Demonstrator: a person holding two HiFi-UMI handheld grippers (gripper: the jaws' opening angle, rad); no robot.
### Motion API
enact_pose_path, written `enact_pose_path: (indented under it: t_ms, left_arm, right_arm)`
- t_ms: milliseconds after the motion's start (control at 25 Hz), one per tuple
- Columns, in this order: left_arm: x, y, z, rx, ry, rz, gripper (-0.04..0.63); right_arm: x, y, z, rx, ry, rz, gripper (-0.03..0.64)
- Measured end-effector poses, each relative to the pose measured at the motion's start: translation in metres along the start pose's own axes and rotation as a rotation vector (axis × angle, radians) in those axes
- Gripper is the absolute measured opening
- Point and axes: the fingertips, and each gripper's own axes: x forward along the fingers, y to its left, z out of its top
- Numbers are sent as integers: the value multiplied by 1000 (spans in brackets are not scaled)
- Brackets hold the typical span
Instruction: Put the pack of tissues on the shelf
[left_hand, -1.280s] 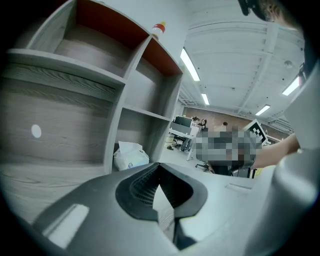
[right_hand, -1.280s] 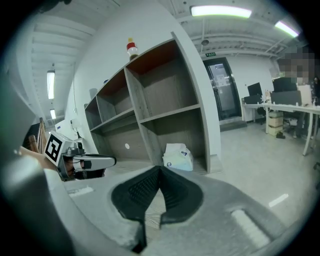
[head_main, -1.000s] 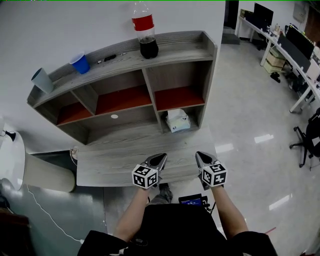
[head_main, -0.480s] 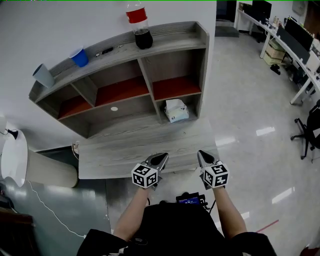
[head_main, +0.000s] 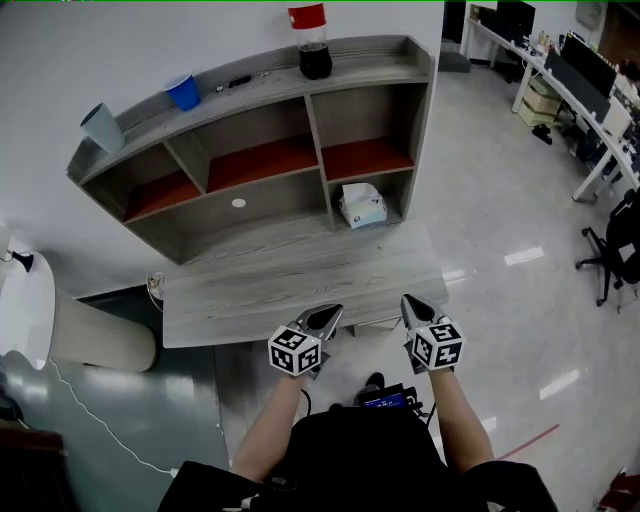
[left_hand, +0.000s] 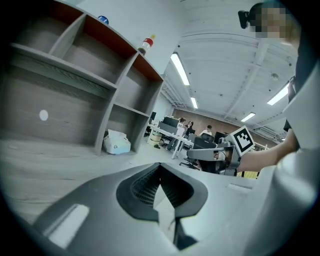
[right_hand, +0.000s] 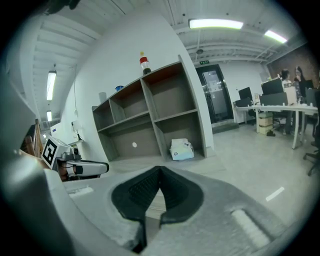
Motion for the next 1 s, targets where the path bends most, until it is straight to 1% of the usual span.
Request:
enact_pose_path:
  t_ms: [240, 560, 1000]
  left_arm:
    - [-44, 4, -26, -40, -31, 28, 0]
    - [-74, -3, -45, -77, -48, 5, 0]
    - [-99, -19, -63, -67, -43, -24, 0]
  right_arm:
    - [-27, 35, -21, -4, 19, -23, 2]
    - [-55, 60, -42, -9, 24, -54, 2]
    - [-80, 82, -60, -12, 13, -71, 0]
